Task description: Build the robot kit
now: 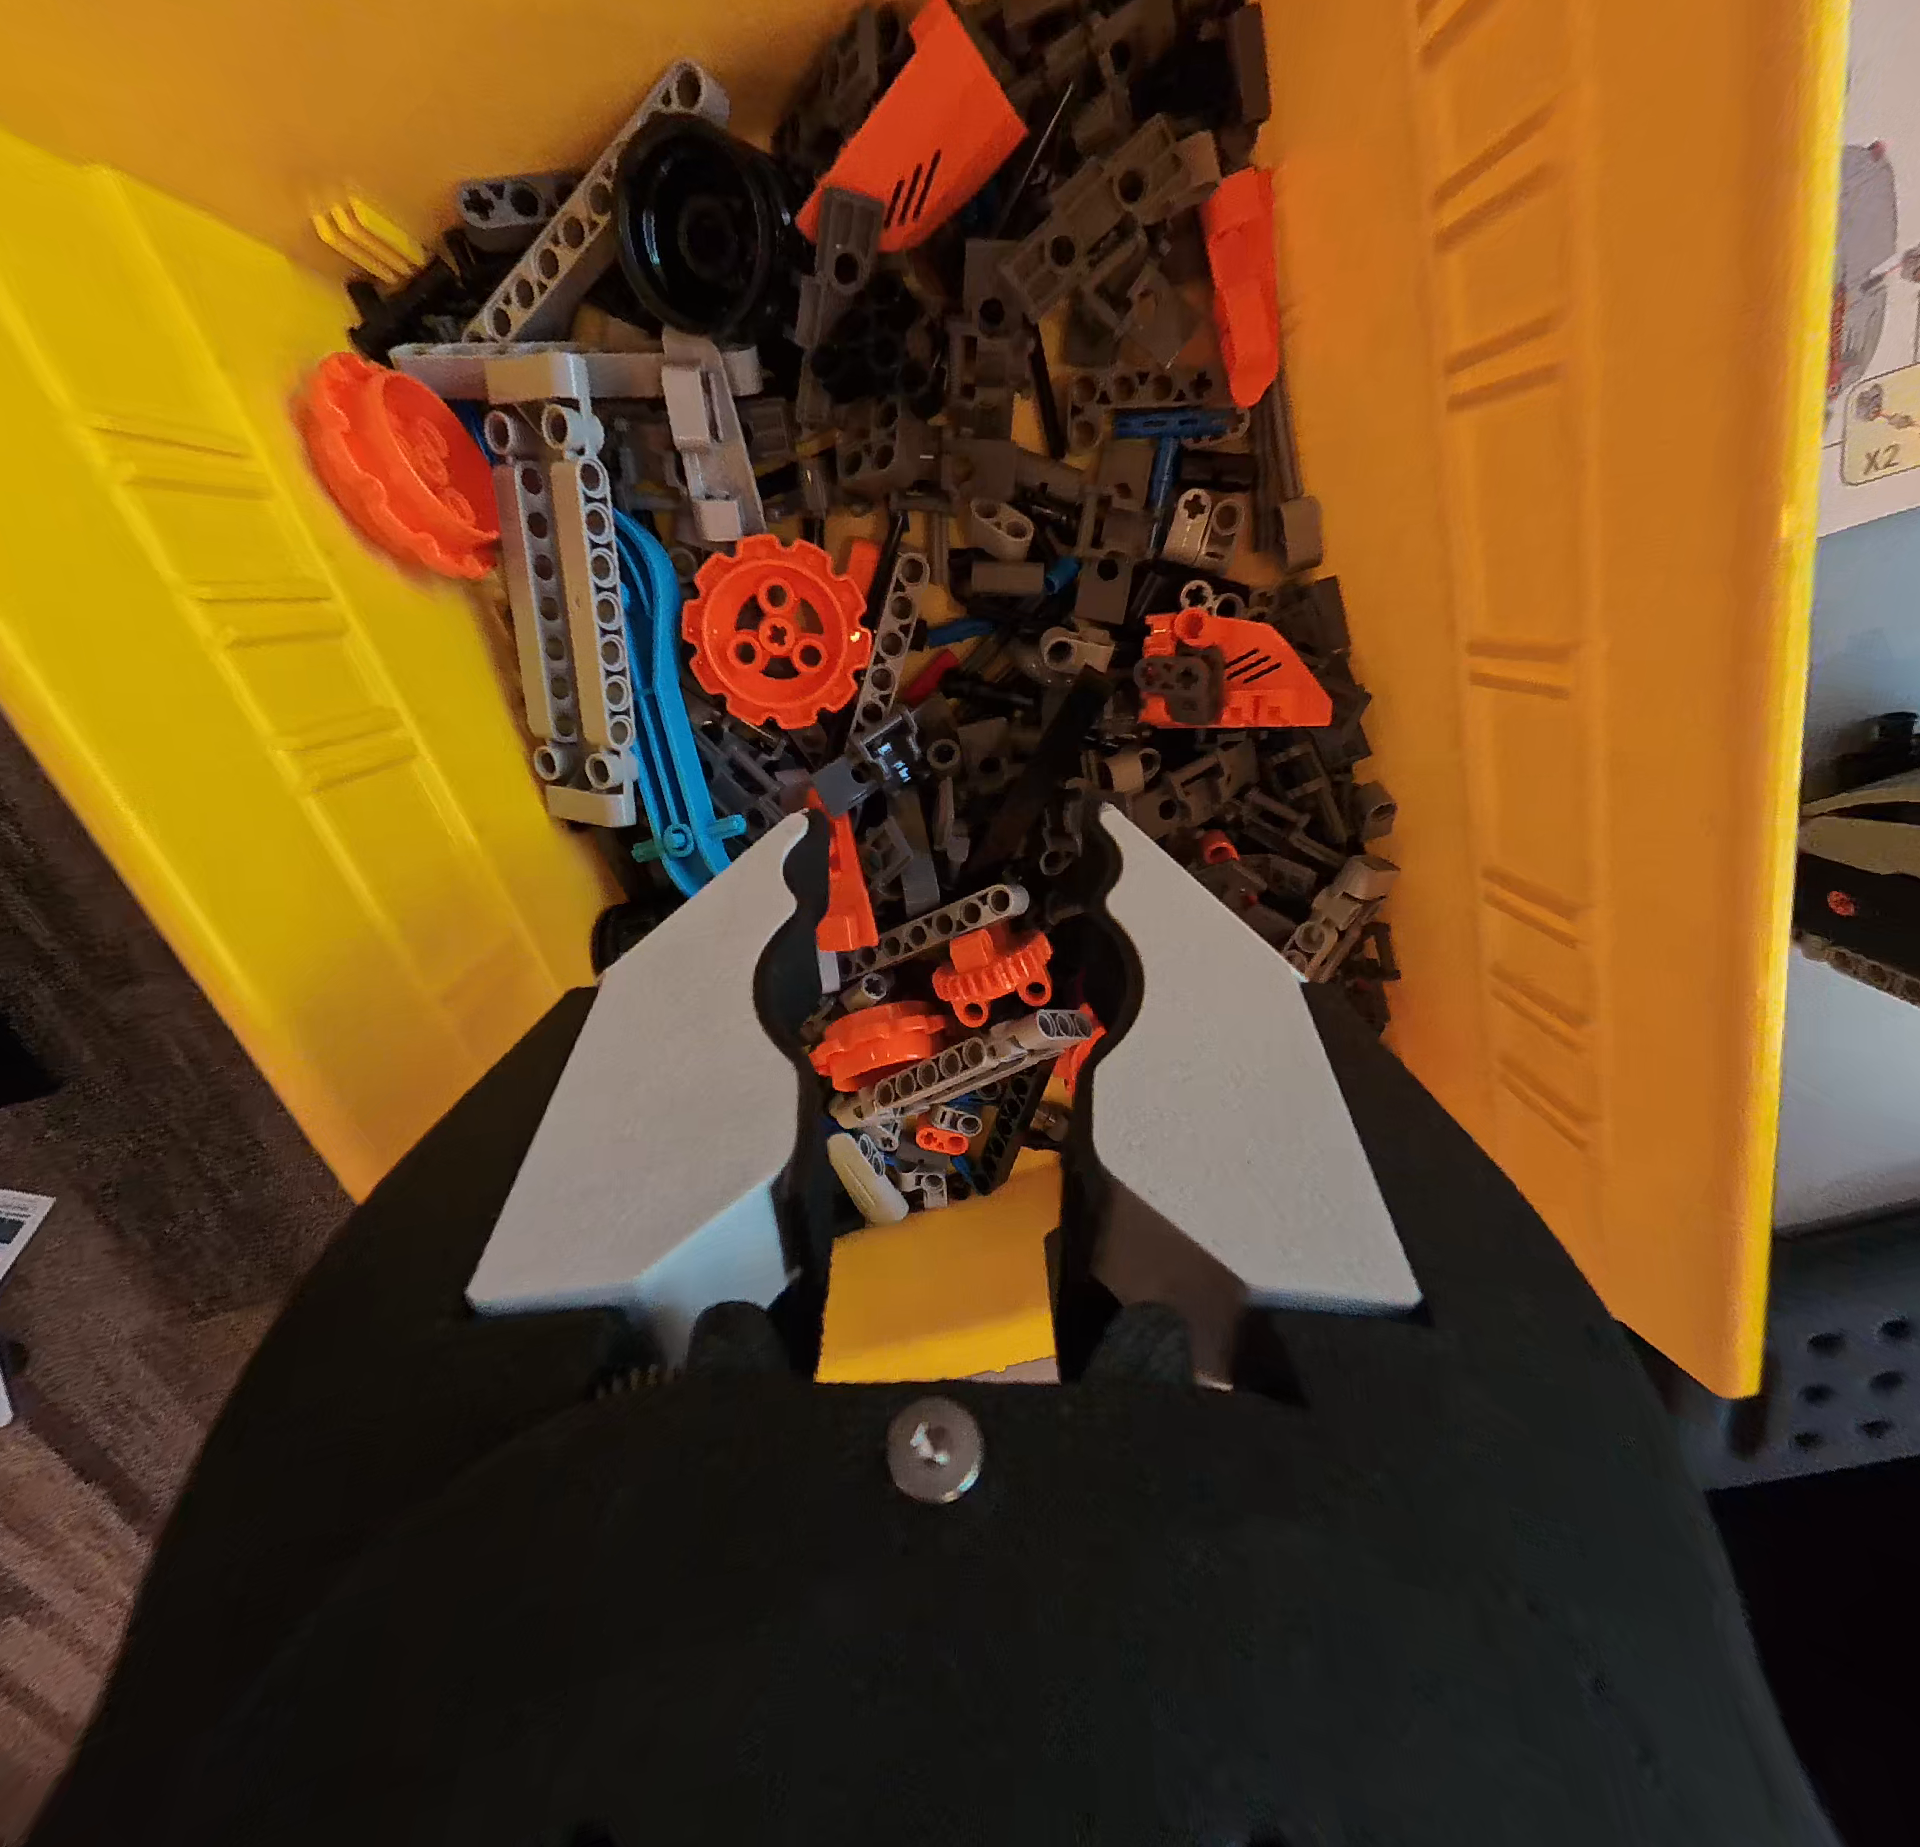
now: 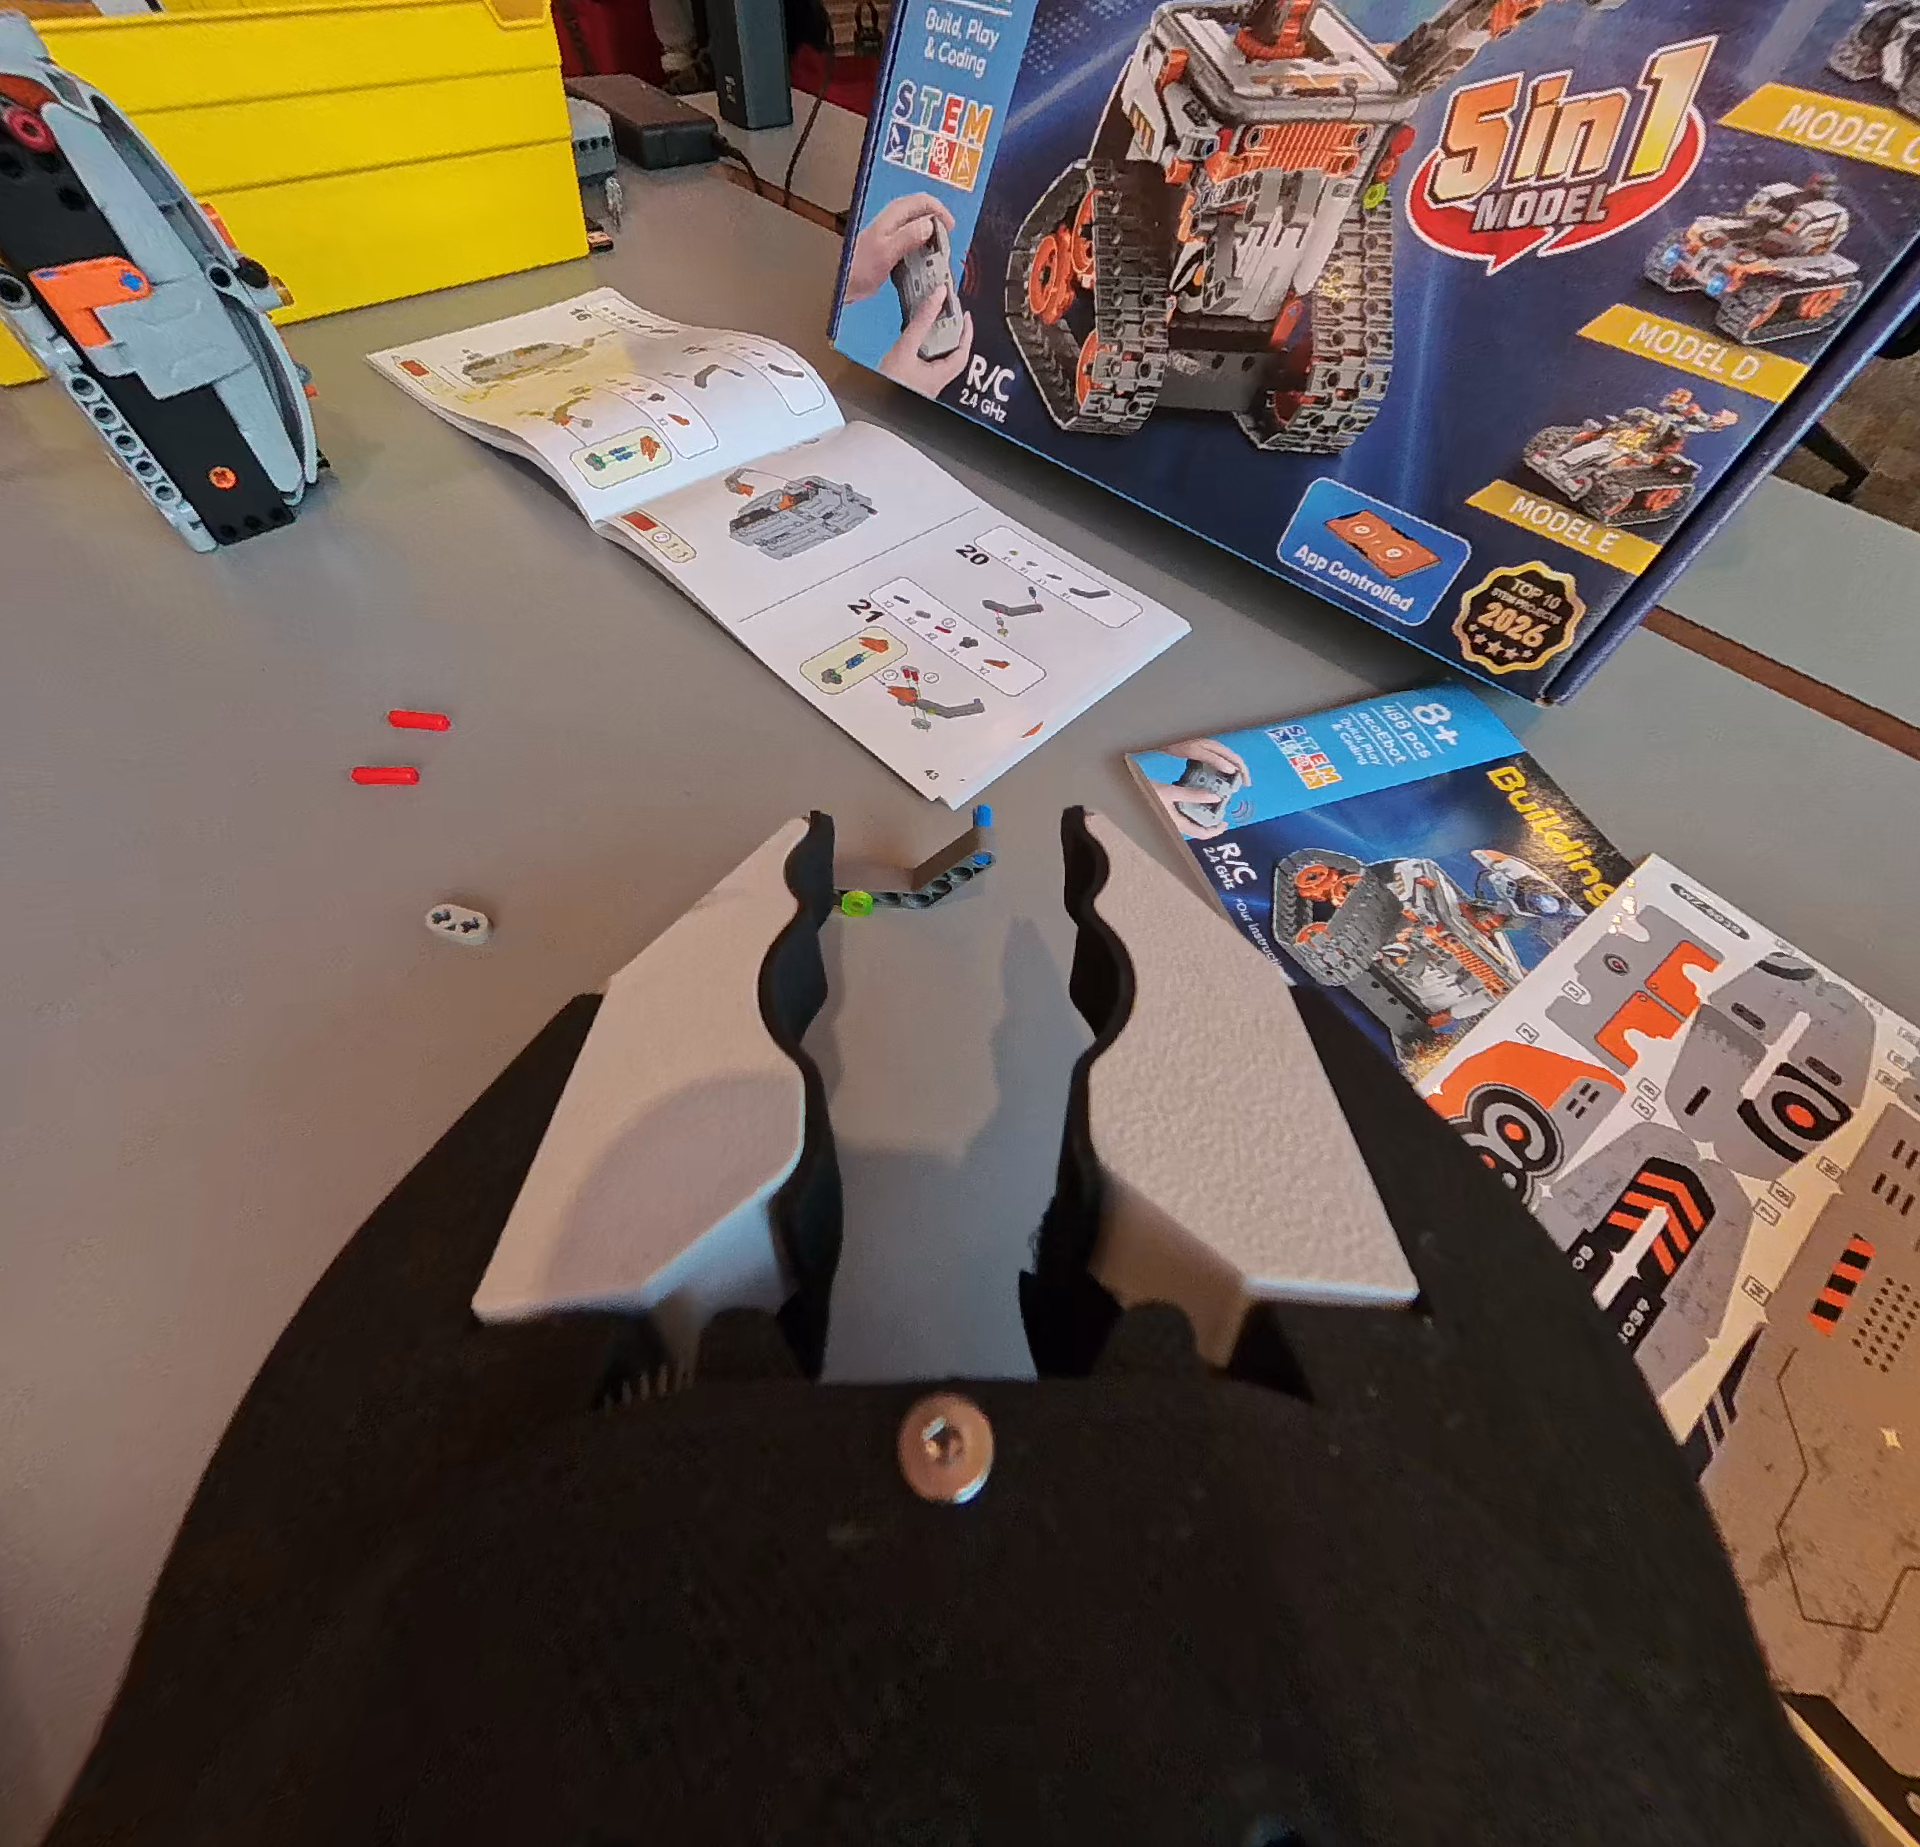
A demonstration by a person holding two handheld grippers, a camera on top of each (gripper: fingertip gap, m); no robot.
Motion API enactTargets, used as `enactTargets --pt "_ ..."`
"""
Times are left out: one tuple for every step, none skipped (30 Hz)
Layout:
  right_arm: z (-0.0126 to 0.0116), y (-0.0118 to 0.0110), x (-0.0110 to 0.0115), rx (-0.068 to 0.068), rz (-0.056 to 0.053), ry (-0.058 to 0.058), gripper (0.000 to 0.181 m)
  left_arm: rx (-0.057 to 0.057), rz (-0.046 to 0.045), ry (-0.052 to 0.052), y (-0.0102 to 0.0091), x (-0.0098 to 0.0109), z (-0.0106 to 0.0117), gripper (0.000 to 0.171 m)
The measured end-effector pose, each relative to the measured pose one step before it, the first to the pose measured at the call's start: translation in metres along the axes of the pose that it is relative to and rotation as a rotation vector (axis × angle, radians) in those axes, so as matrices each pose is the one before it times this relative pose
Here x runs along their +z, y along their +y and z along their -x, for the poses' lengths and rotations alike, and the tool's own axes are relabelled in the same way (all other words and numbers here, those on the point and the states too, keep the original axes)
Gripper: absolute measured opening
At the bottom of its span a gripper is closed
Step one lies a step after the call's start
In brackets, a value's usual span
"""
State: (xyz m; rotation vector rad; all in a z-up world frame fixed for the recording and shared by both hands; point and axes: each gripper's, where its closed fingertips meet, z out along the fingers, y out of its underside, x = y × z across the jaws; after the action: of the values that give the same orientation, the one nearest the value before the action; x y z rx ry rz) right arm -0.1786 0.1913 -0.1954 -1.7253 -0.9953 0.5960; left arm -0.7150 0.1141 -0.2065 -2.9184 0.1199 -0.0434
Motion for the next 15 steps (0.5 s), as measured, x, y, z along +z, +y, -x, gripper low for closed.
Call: enactTargets --pt "-0.00018 0.00059 0.0 -0.0005 0.0023 0.0006 0.045 0.0005 -0.00625 0.0172 -0.00056 0.00116 -0.00186 0.049" --pt "-0.00011 0.00027 -0.00011 -0.0003 0.001 0.0003 0.045 0.0015 -0.00768 0.0203 -0.00069 0.00072 -0.00246 0.05" --pt "-0.00003 -0.00007 -0.00015 -0.0001 -0.0002 0.0003 0.045 0.0041 -0.00487 0.0167 -0.00016 0.0003 -0.00199 0.05" --pt "0.00007 -0.00009 -0.00029 -0.0005 -0.0008 0.0002 0.045 0.0095 -0.00171 0.0098 0.00048 0.00028 -0.00116 0.051" --pt "-0.0001 -0.00003 -0.00013 -0.0011 -0.0007 0.001 0.045 0.0146 0.00054 0.0025 0.00086 0.00013 0.00001 0.052" --pt "-0.0004 0.00026 -0.00002 0.0008 0.0011 0.0017 0.045 0.0163 0.00051 0.0003 0.00112 0.00008 0.00029 0.052" --pt "-0.00002 0.00024 -0.00002 0.0033 0.0009 -0.0008 0.045 0.0169 0.00264 0.0068 0.00139 -0.00017 -0.0006 0.054" --pt "-0.0001 -0.00083 -0.00021 0.0037 -0.0036 -0.0008 0.045 0.0189 0.00577 0.0096 0.00144 -0.0006 -0.00093 0.055" --pt "-0.00046 -0.00138 -0.00027 0.0027 -0.0068 0.001 0.045 0.0195 0.00611 -0.0003 0.00103 -0.00124 0.00068 0.057" --pt "-0.00111 -0.00085 -0.0002 0.0045 -0.0059 0.0032 0.045 0.0186 0.00306 -0.012 0.00081 -0.00215 0.00247 0.058" --pt "-0.0008 0.00011 0.00007 0.0064 -0.0003 0.0012 0.045 0.0174 0.00159 -0.0085 0.0005 -0.00261 0.00156 0.058" --pt "-0.00033 0.00052 -0.00011 0.0049 0.0048 -0.0008 0.045 0.0147 -0.00132 0.0004 -0.00016 -0.00244 -0.00002 0.059" --pt "0.00012 -0.00023 -0.00066 0.0001 0.0035 0.0017 0.045 0.014 -0.00586 -0.0011 -0.00078 -0.0019 -0.00035 0.061" --pt "0.00087 -0.00142 -0.00143 -0.0073 -0.0034 0.0028 0.045 0.0183 -0.00699 -0.0054 -0.00099 -0.00086 -0.00028 0.063" --pt "0.00145 -0.00243 -0.00204 -0.0144 -0.0088 0.0038 0.045 0.0249 -0.00523 -0.0068 -0.00061 0.00022 -0.00069 0.066"
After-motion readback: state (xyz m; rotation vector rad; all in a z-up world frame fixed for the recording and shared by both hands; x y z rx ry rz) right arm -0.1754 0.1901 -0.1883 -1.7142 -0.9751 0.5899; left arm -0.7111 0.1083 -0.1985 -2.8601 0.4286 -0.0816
